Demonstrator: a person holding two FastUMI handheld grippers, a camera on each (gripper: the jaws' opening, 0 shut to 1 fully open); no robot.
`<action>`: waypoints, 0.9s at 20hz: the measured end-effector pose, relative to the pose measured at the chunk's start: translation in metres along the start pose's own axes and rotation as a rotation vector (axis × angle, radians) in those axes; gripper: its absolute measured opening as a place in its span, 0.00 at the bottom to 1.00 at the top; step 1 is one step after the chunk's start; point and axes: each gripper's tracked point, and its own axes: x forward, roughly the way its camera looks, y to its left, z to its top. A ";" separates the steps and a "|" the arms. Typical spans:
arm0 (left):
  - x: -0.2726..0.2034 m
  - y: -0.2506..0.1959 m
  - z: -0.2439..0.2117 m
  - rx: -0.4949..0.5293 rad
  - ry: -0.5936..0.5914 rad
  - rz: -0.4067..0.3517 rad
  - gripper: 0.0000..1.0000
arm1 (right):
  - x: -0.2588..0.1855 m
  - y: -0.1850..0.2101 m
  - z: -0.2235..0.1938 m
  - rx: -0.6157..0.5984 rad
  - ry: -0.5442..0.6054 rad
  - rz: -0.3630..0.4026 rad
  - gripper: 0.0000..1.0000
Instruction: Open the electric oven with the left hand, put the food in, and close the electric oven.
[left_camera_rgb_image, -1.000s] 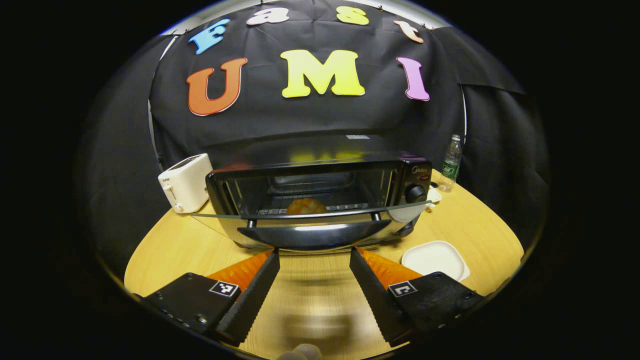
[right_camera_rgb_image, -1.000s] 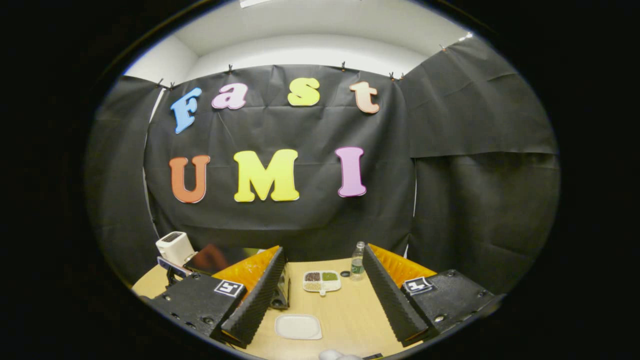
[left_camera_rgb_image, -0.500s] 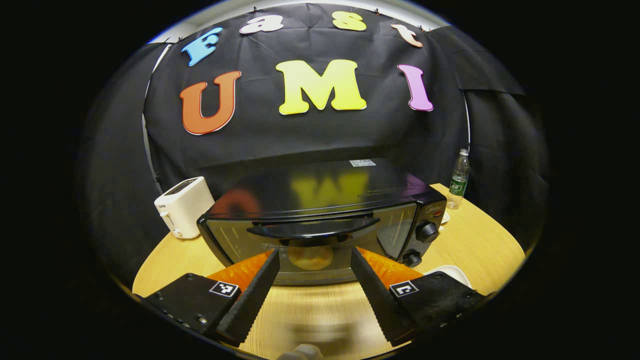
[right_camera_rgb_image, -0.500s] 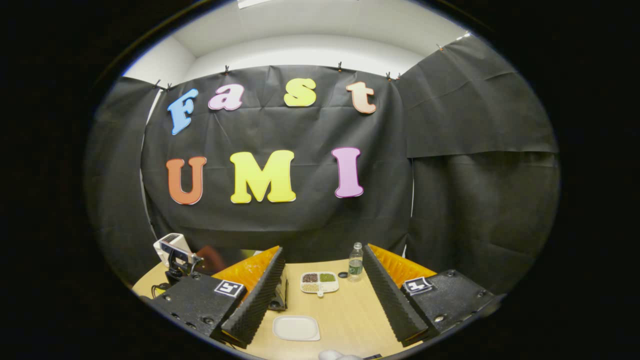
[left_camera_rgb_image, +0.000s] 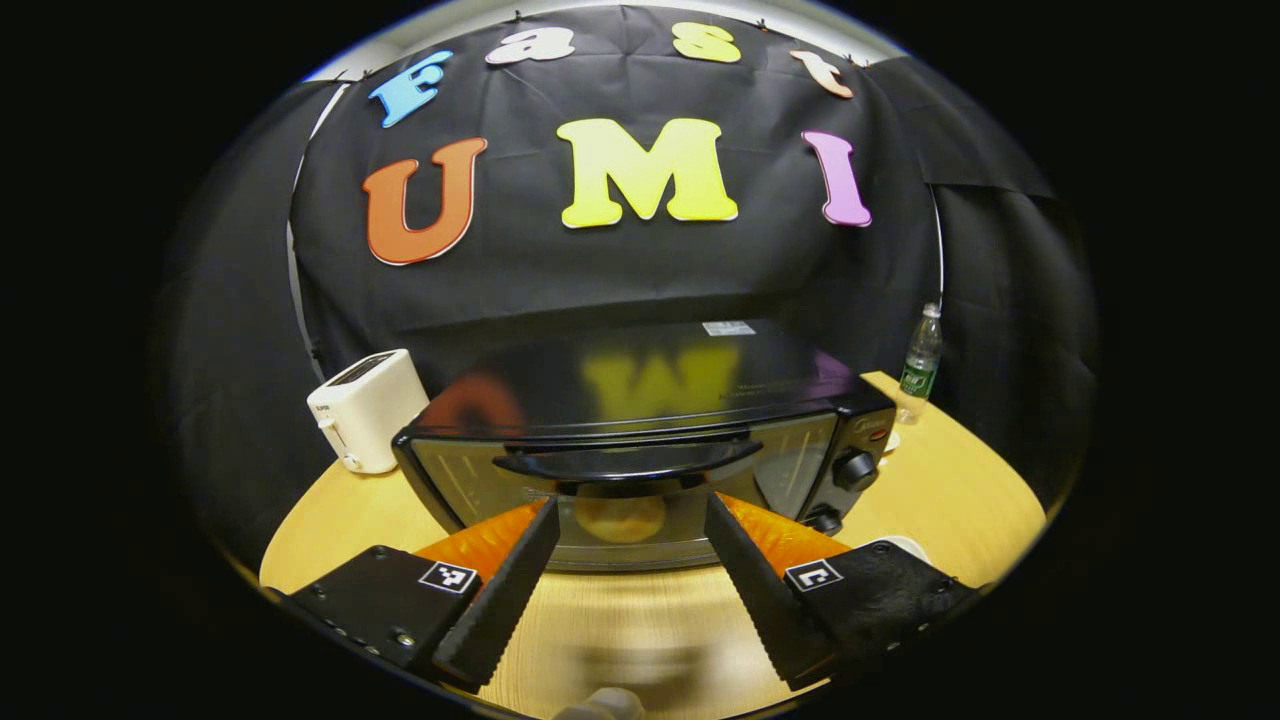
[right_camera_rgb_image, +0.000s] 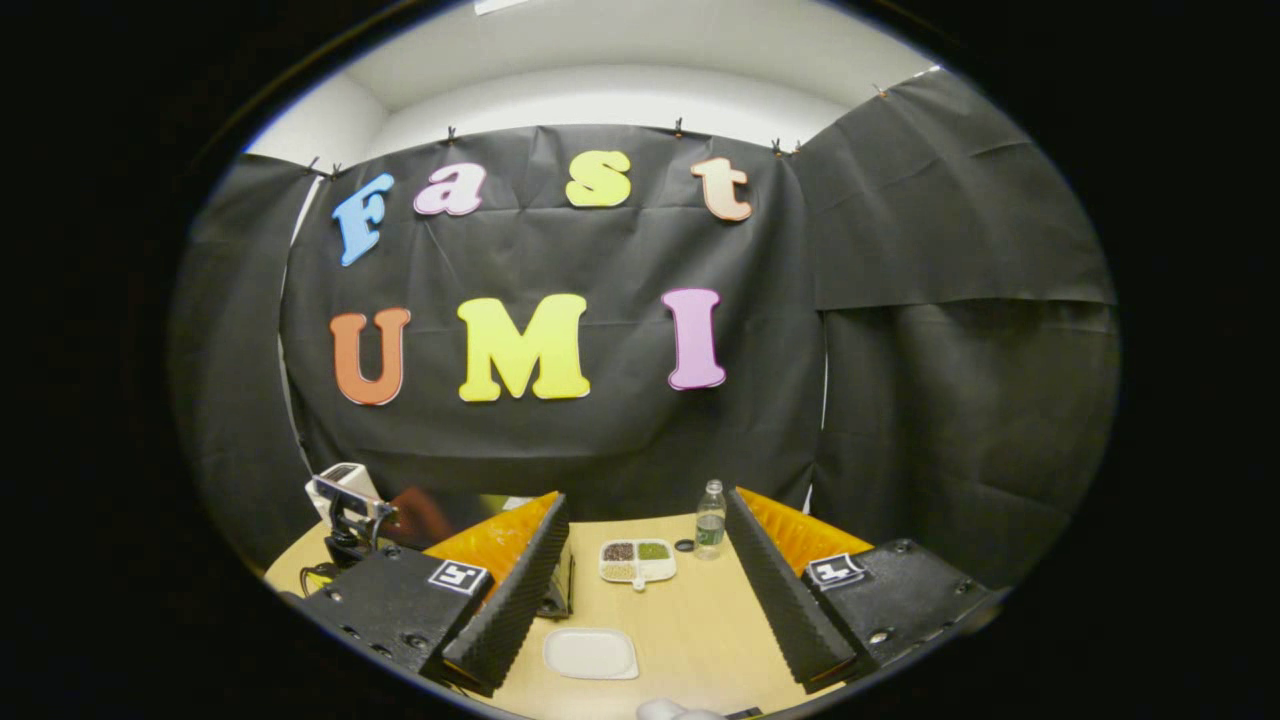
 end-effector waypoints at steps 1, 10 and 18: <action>-0.015 0.000 0.013 -0.011 -0.033 -0.003 0.89 | 0.000 0.005 0.006 -0.001 -0.015 0.010 0.96; -0.164 0.056 0.156 -0.048 -0.280 0.044 0.88 | -0.014 0.044 0.057 -0.032 -0.111 0.097 0.96; -0.254 0.083 0.196 -0.054 -0.345 0.094 0.87 | -0.043 0.055 0.046 -0.051 -0.067 0.125 0.96</action>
